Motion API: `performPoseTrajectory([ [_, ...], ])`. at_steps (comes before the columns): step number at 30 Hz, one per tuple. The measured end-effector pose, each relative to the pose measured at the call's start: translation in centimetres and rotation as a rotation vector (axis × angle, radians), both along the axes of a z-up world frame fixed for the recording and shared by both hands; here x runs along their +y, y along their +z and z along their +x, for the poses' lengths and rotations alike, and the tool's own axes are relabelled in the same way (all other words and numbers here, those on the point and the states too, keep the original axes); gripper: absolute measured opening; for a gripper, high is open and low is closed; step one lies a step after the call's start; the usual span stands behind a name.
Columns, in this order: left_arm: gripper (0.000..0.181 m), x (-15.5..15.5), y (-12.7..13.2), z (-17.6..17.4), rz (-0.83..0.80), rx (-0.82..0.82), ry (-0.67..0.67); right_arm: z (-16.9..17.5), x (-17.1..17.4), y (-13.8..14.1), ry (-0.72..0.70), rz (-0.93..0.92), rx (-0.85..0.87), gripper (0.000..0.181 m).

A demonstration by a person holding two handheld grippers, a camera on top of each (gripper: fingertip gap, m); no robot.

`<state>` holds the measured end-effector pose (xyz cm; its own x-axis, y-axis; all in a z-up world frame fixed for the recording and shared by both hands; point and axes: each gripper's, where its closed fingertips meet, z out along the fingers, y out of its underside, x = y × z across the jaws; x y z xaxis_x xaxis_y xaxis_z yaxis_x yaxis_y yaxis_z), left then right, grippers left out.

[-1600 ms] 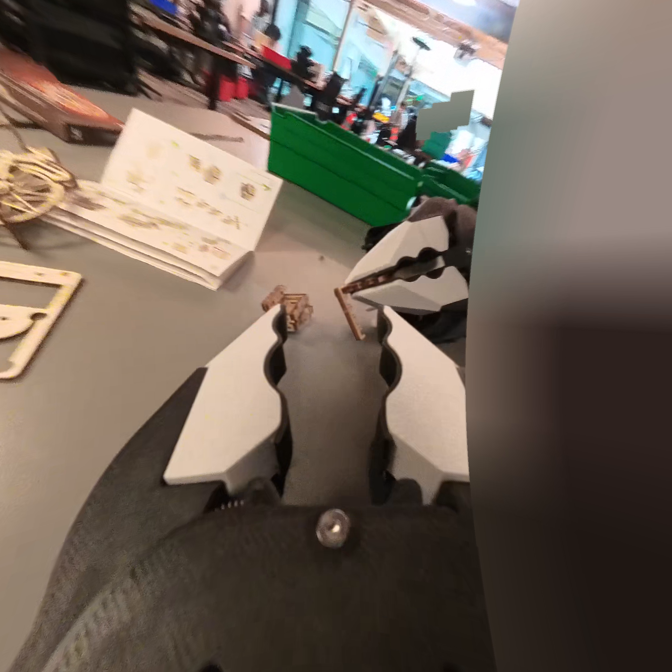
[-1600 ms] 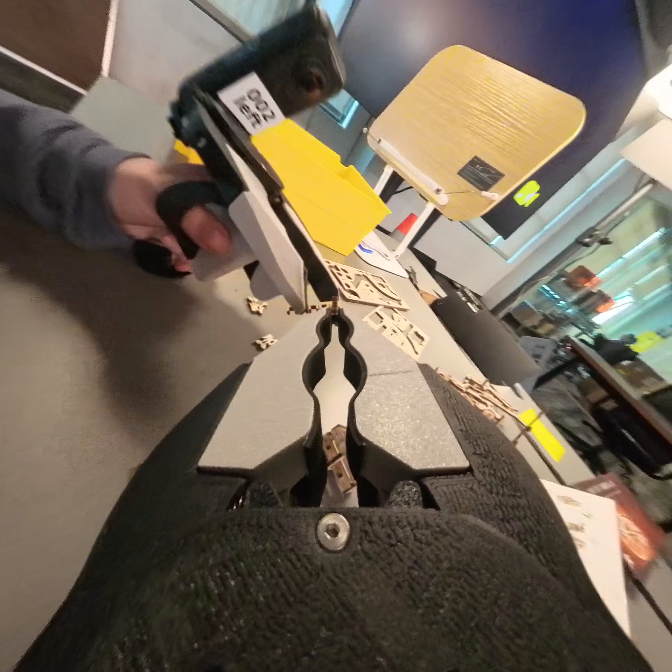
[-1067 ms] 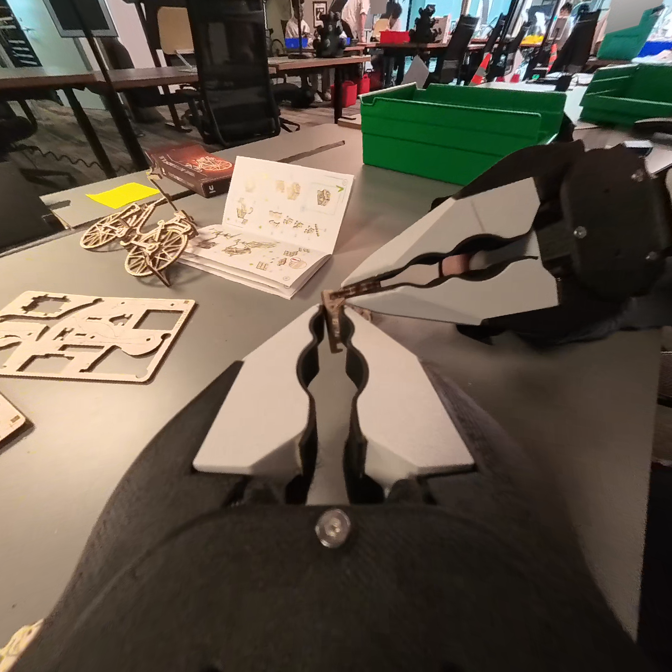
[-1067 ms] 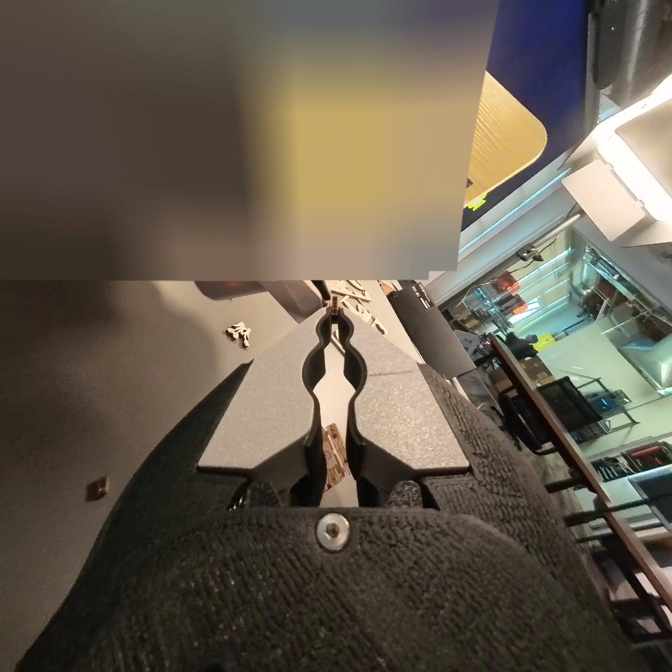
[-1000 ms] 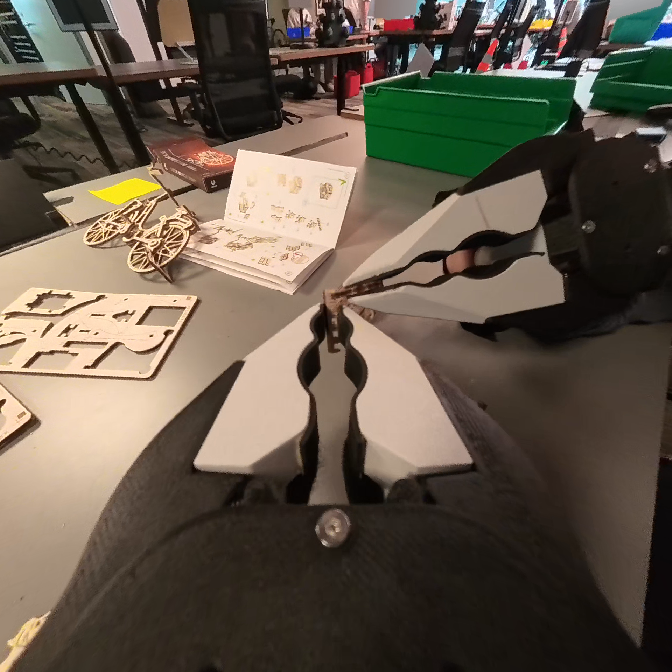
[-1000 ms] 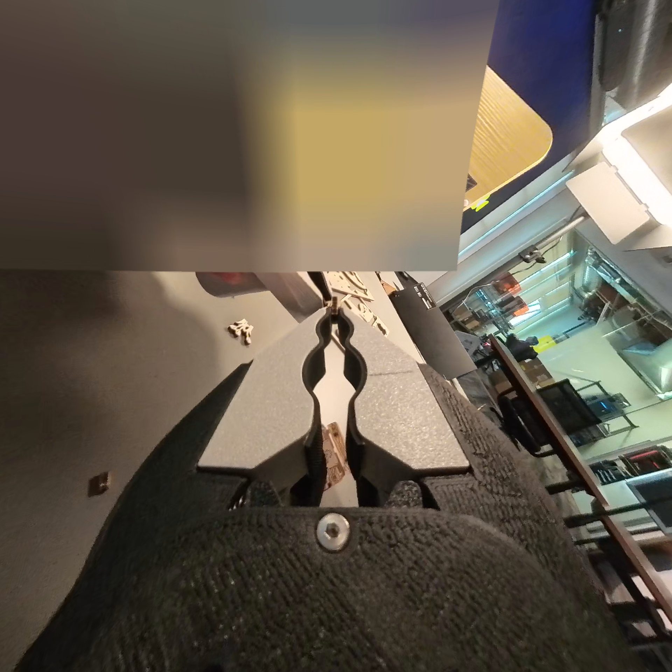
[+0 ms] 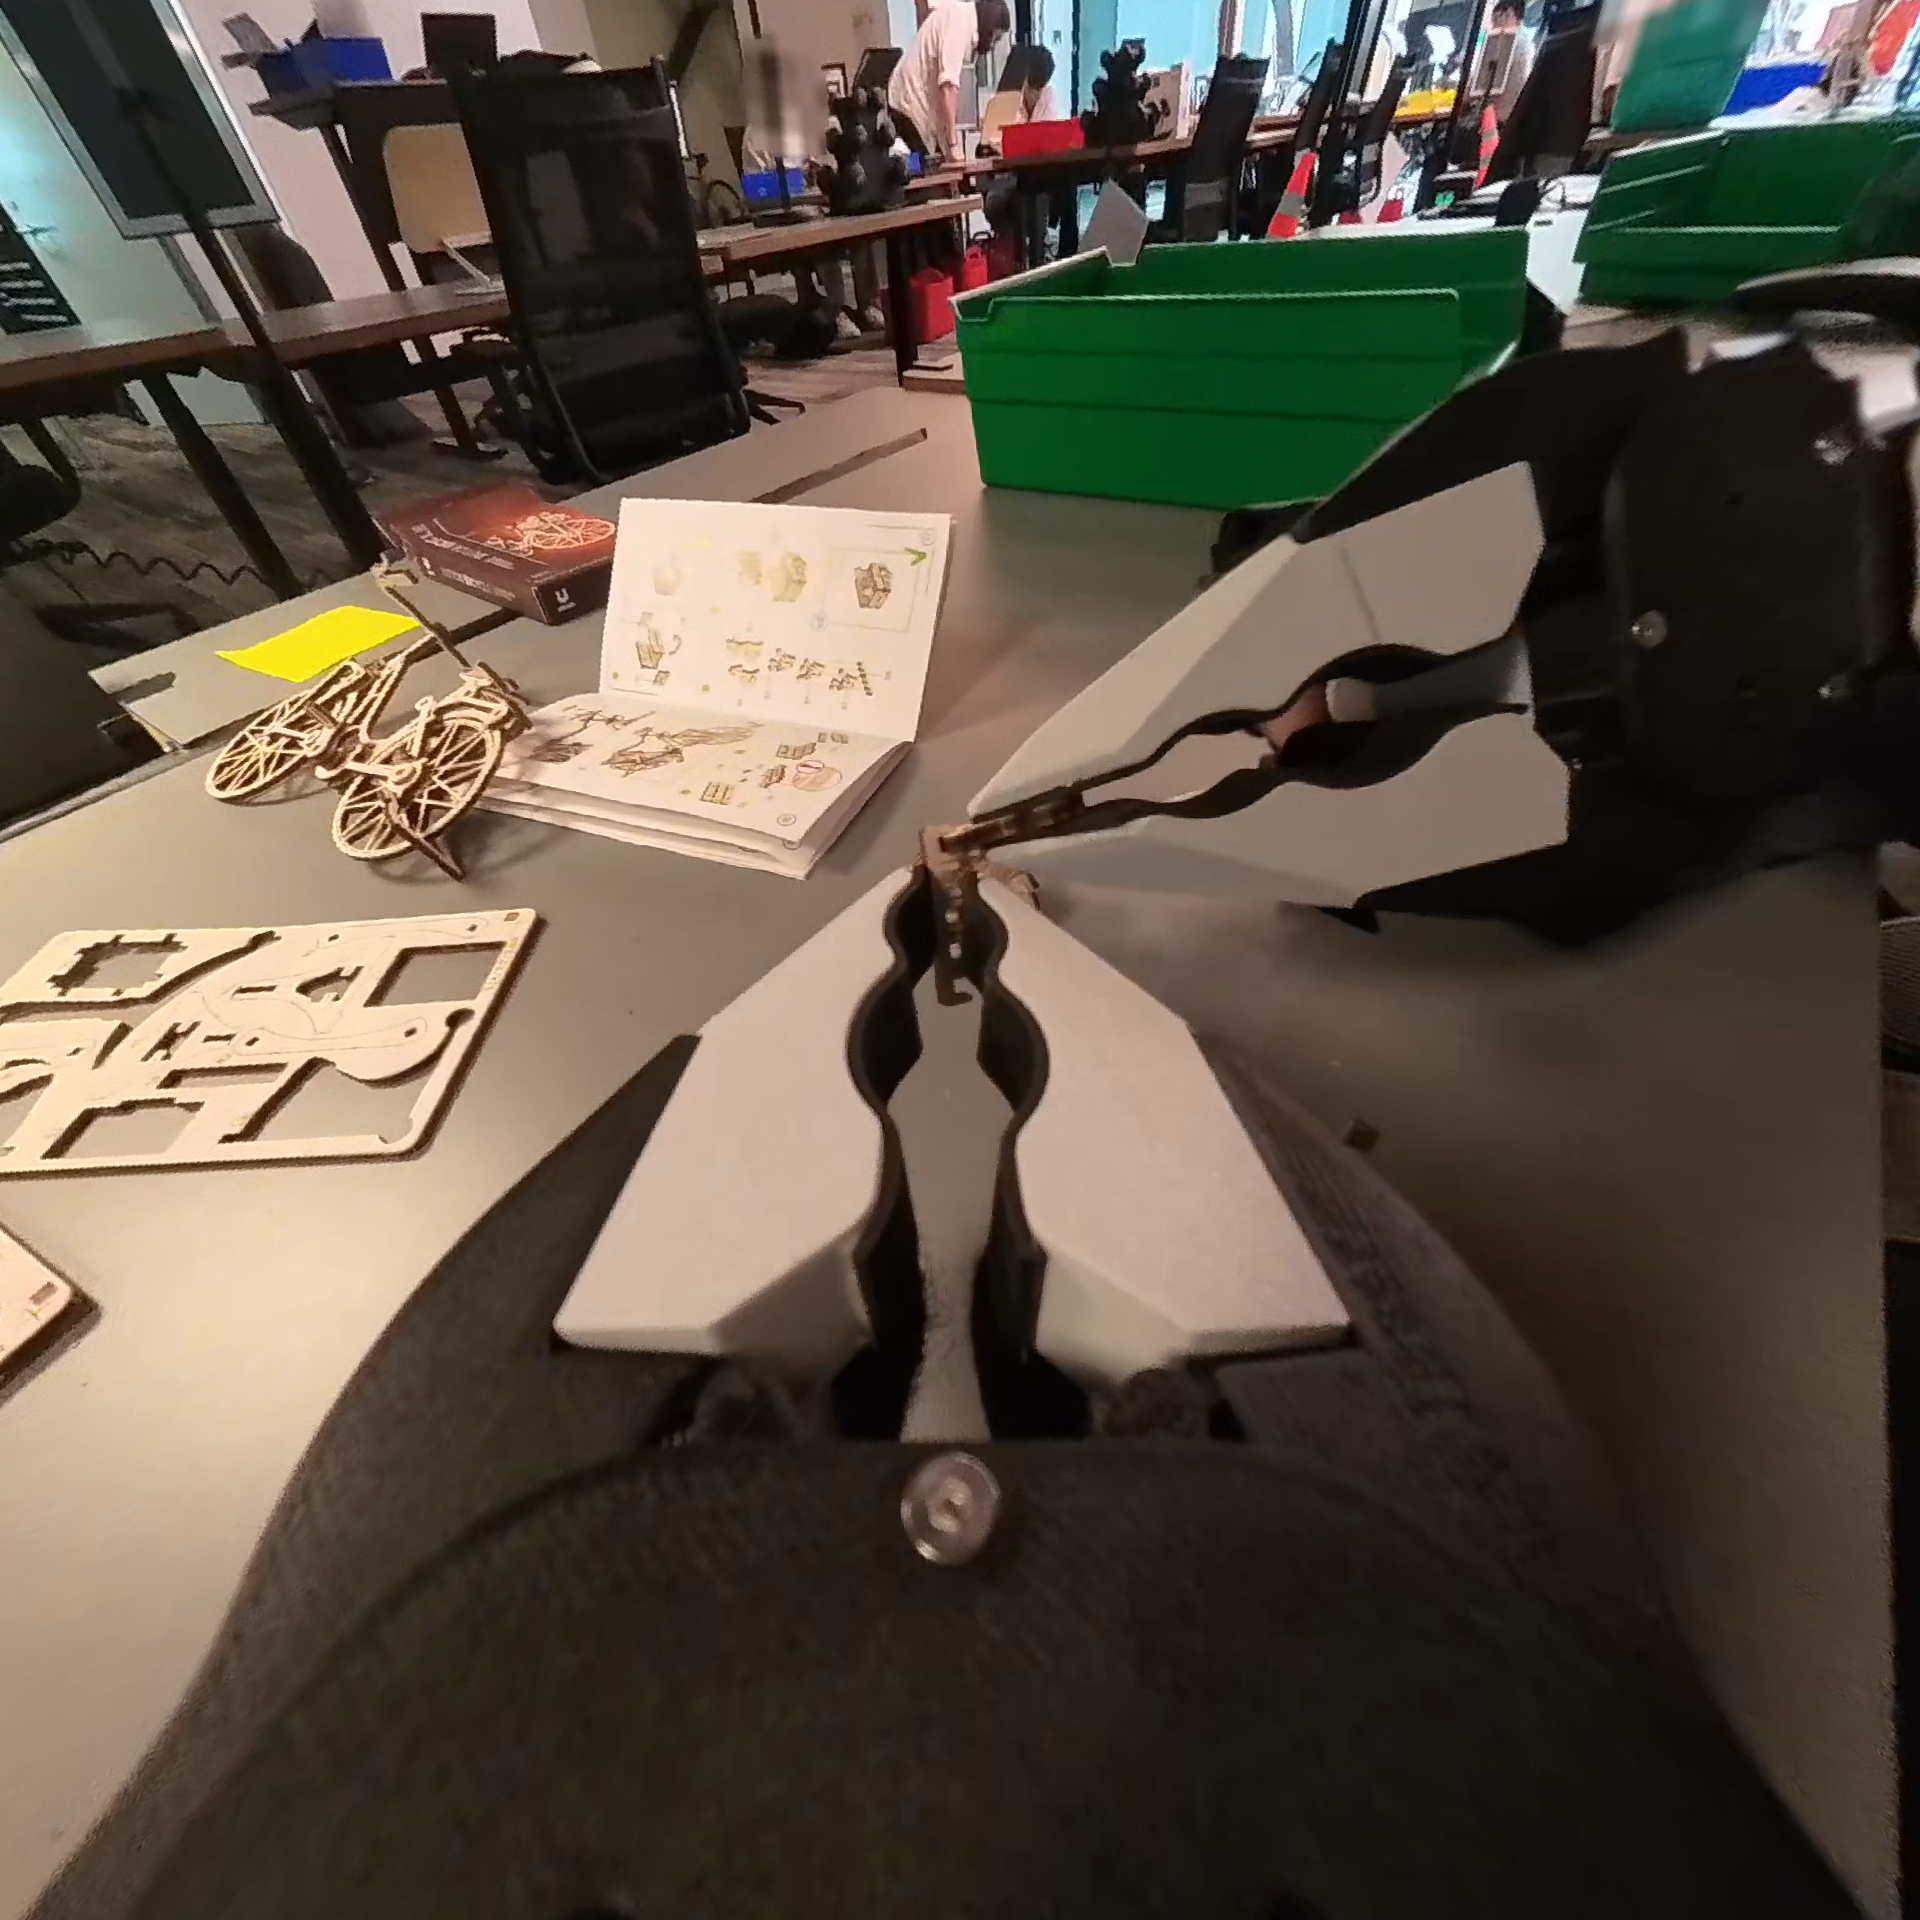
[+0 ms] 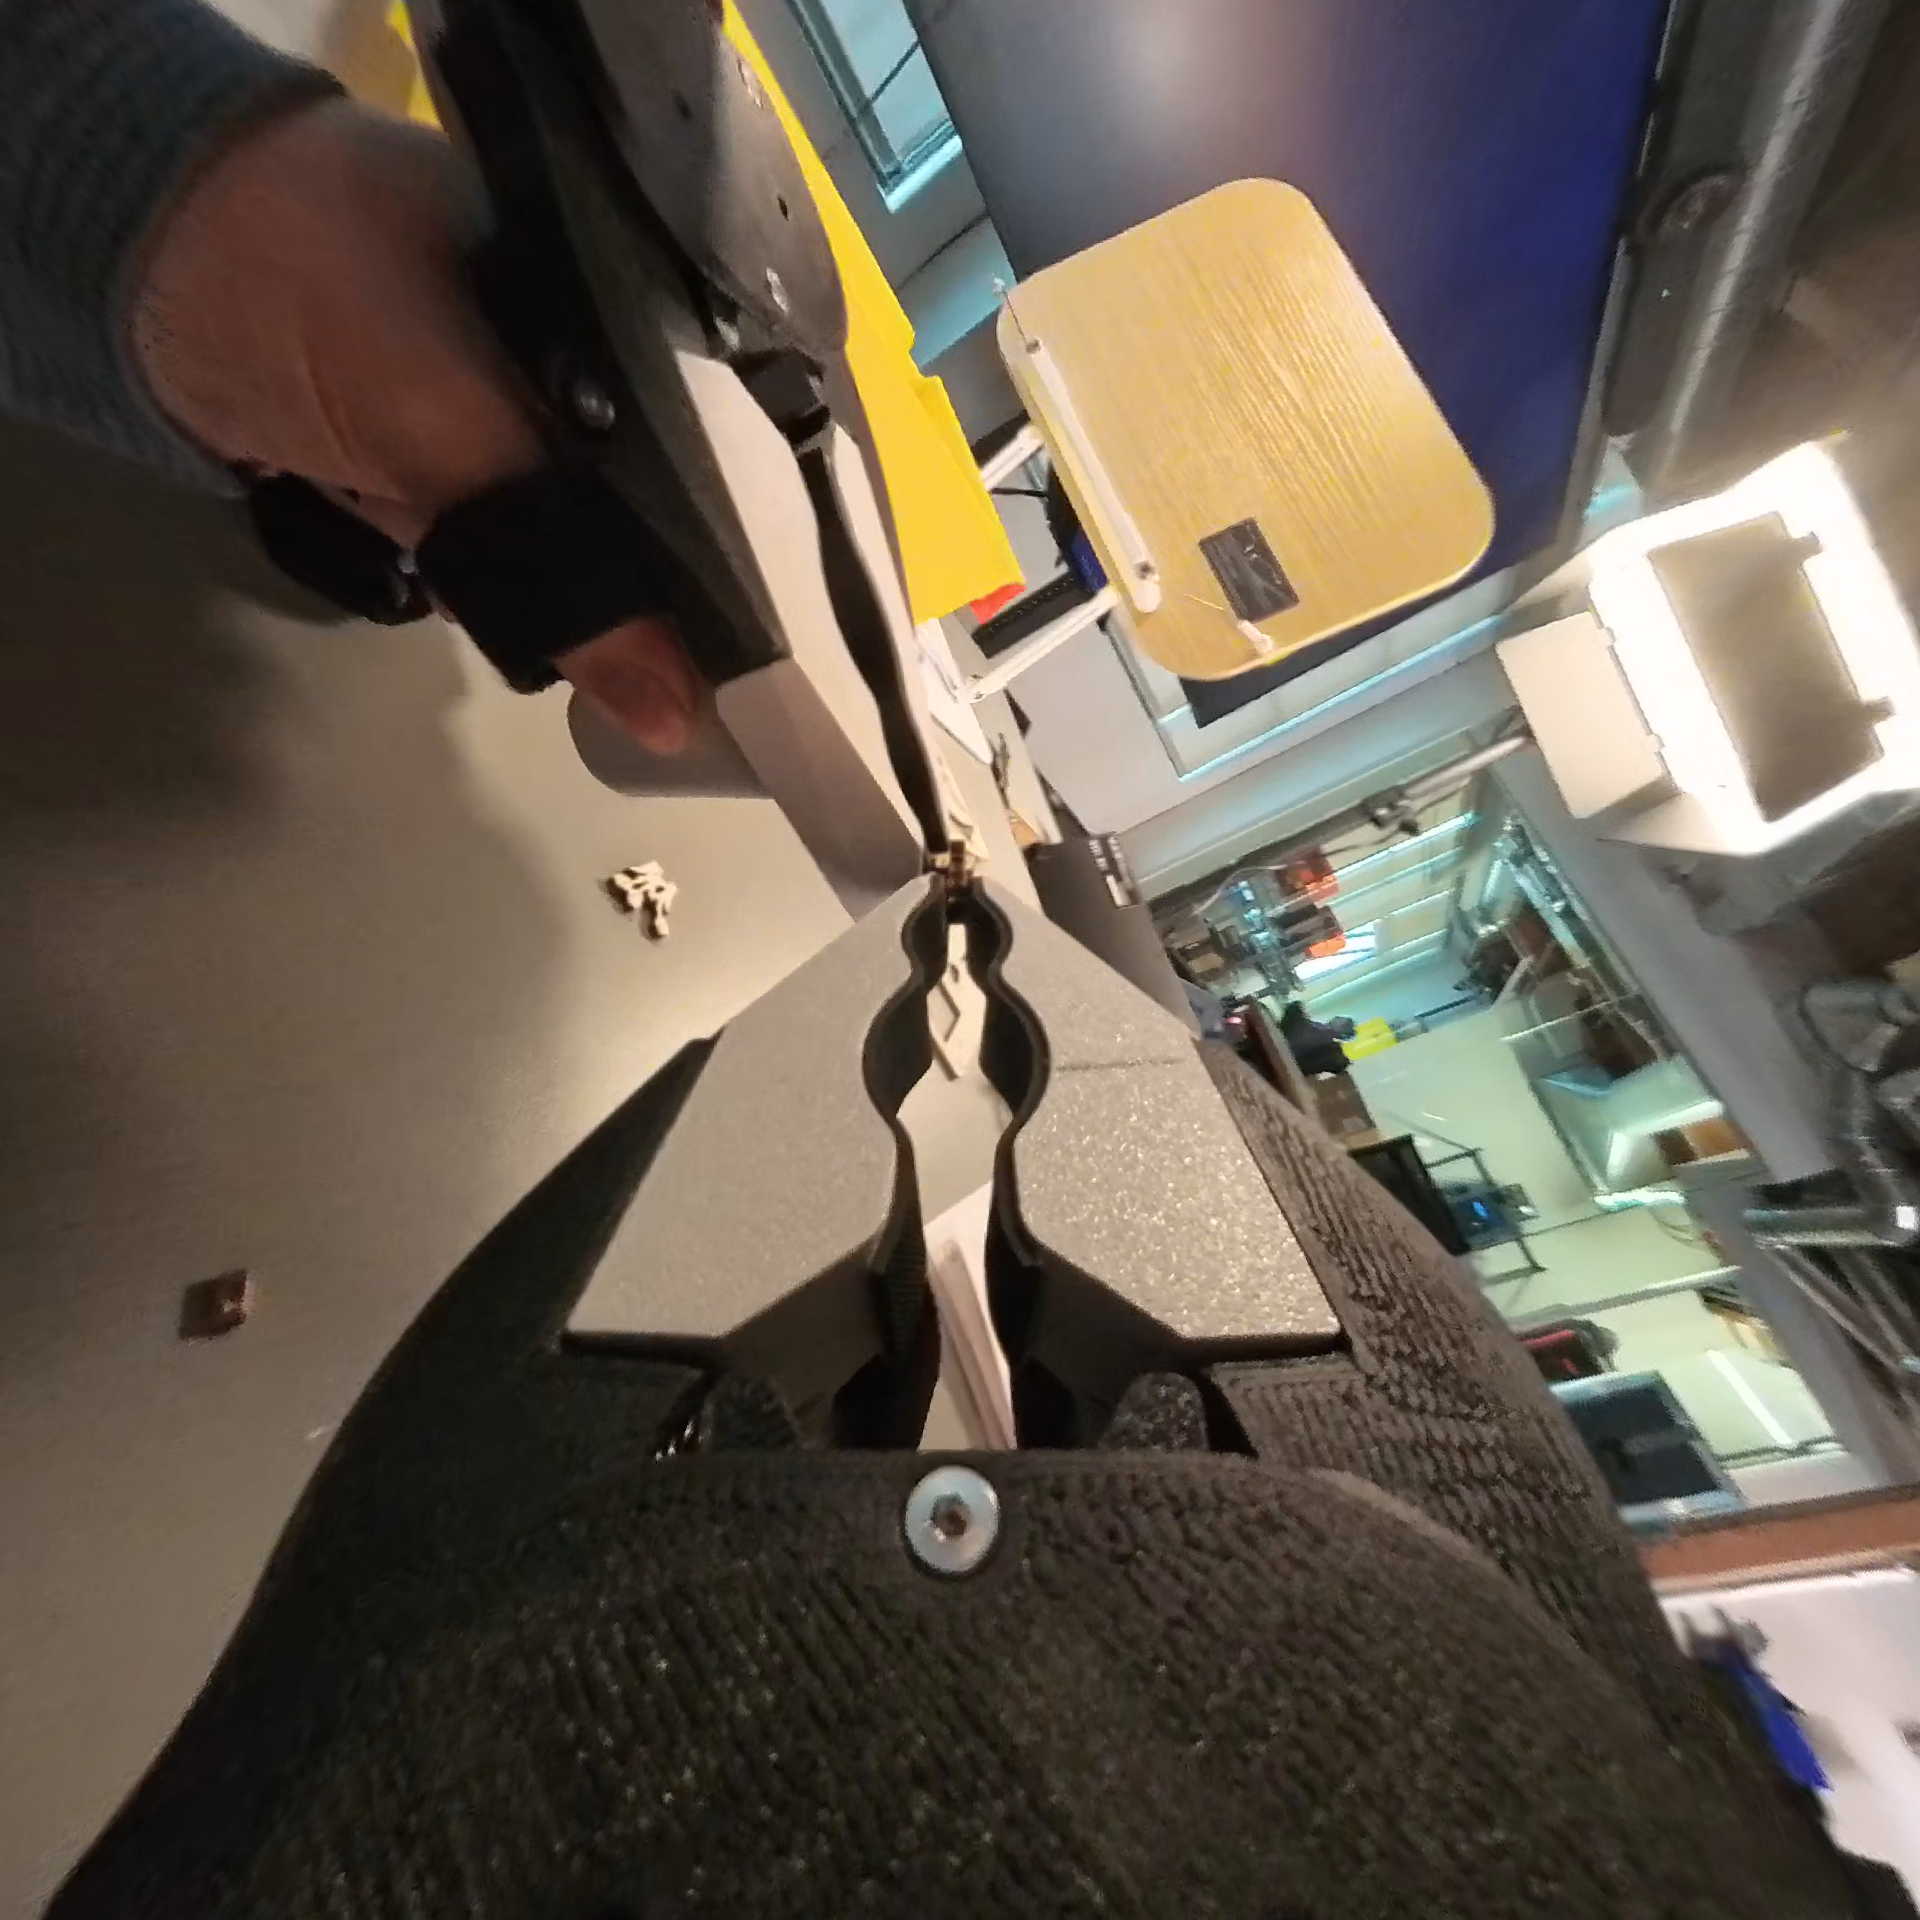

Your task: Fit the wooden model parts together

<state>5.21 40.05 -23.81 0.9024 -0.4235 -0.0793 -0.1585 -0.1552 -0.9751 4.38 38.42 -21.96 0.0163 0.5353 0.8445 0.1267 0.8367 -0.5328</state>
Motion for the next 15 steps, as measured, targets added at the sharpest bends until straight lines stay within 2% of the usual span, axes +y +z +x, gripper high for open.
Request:
performPoseTrajectory([
  [5, 0.003, -0.27, 0.44, 0.24, 0.03, -0.011, -0.017, 0.23, -0.03, 0.18, 0.004, 0.03, 0.017, 0.001],
  [10, 0.003, -0.01, 0.62, -0.34, 0.046, -0.008, 0.03, -0.34, -0.23, 0.6, -0.022, -0.004, 0.028, 0.001],
  [15, 0.003, 0.12, 0.24, -0.03, 0.044, 0.047, 0.03, -0.02, -0.26, 0.37, -0.019, 0.033, 0.025, 0.0],
])
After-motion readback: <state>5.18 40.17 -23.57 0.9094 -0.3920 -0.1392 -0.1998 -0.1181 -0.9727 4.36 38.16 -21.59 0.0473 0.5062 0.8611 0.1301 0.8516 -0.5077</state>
